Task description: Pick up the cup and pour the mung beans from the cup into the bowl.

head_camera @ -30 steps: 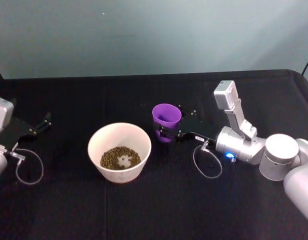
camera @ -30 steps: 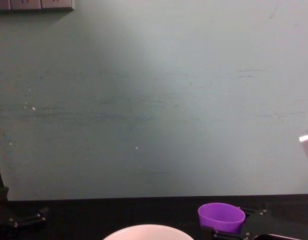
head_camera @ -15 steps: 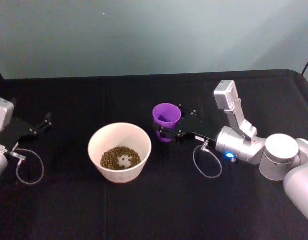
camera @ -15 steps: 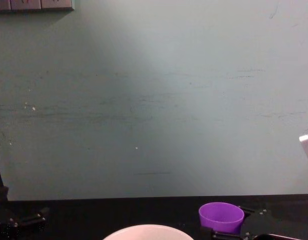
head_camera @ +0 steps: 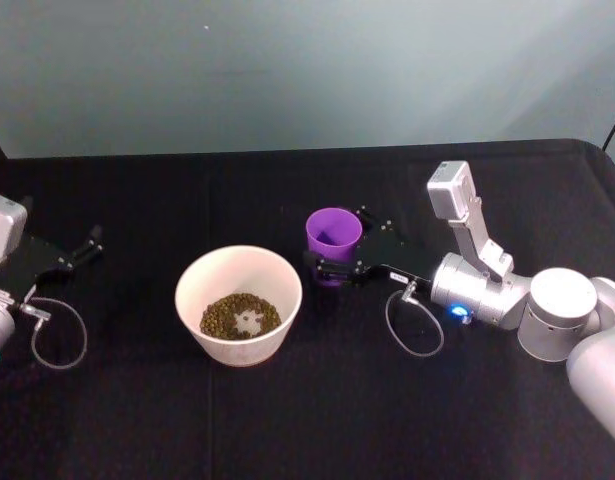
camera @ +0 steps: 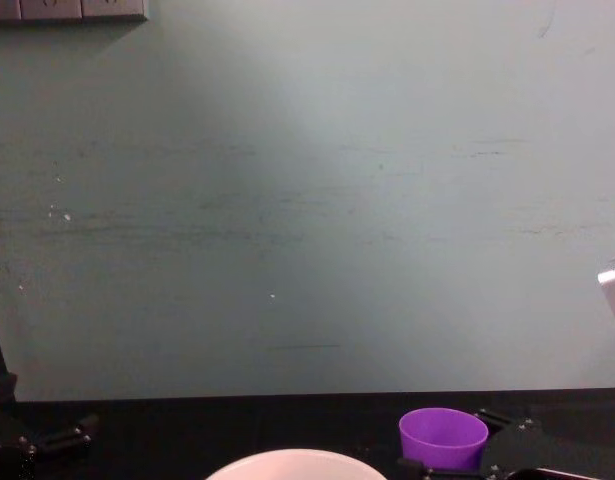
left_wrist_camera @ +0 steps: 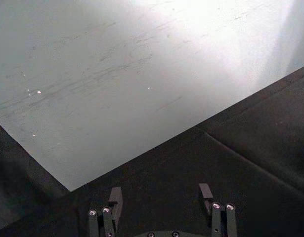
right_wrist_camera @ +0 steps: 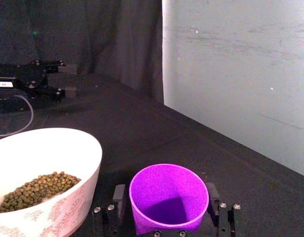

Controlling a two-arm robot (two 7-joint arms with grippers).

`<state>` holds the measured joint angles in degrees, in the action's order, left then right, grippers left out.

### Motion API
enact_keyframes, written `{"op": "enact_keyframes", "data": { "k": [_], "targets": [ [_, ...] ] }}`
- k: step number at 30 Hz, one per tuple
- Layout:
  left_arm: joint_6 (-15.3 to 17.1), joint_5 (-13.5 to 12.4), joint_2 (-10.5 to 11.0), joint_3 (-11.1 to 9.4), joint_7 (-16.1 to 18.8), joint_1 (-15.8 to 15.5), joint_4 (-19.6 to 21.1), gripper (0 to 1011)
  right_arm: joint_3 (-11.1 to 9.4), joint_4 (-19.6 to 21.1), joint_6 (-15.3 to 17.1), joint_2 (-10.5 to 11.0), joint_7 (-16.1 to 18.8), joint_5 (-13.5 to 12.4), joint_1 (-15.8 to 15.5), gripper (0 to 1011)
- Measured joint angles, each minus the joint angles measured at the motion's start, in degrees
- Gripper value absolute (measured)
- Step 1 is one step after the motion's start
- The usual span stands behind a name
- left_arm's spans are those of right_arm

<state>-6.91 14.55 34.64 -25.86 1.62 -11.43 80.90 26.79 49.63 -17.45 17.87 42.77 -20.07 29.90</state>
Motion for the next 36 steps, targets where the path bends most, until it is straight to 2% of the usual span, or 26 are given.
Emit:
{"op": "enact_keyframes", "data": {
  "k": [4,8,18,20,21,22,23,25,28,31,35,36],
  "targets": [
    [0.00,0.00,0.00,0.00,0.00,0.00,0.00,1012,-0.03,0.18,0.00,0.05,0.01,-0.06,-0.09,1003],
    [0.00,0.00,0.00,0.00,0.00,0.00,0.00,1012,-0.83,2.49,-0.03,0.64,0.01,-0.85,-1.07,1002],
    [0.00,0.00,0.00,0.00,0.00,0.00,0.00,1011,-3.61,11.17,3.65,2.66,0.05,-5.92,-4.08,1003],
    [0.00,0.00,0.00,0.00,0.00,0.00,0.00,1011,-4.64,14.04,5.03,3.11,-2.42,-6.74,-5.31,1003],
    [0.00,0.00,0.00,0.00,0.00,0.00,0.00,1011,-5.58,16.32,6.39,3.33,-5.36,-6.98,-6.49,1003],
    [0.00,0.00,0.00,0.00,0.00,0.00,0.00,1011,-5.58,16.32,6.39,3.33,-5.36,-6.98,-6.49,1003],
    [0.00,0.00,0.00,0.00,0.00,0.00,0.00,1012,-6.49,18.52,7.46,3.45,-8.74,-6.81,-7.68,1003],
    [0.00,0.00,0.00,0.00,0.00,0.00,0.00,1012,-7.30,20.21,8.33,3.48,-11.82,-6.29,-8.73,1003],
    [0.00,0.00,0.00,0.00,0.00,0.00,0.00,1011,-9.34,22.83,9.17,2.92,-18.44,-4.62,-10.99,1003],
    [0.00,0.00,0.00,0.00,0.00,0.00,0.00,1012,-11.11,23.32,9.16,1.85,-22.96,-3.53,-12.26,1003],
    [0.00,0.00,0.00,0.00,0.00,0.00,0.00,1011,-12.47,22.99,8.46,0.71,-26.83,-2.19,-13.04,1003],
    [0.00,0.00,0.00,0.00,0.00,0.00,0.00,1011,-13.00,22.58,7.62,0.04,-29.20,-0.93,-13.36,1003]
  ]
}}
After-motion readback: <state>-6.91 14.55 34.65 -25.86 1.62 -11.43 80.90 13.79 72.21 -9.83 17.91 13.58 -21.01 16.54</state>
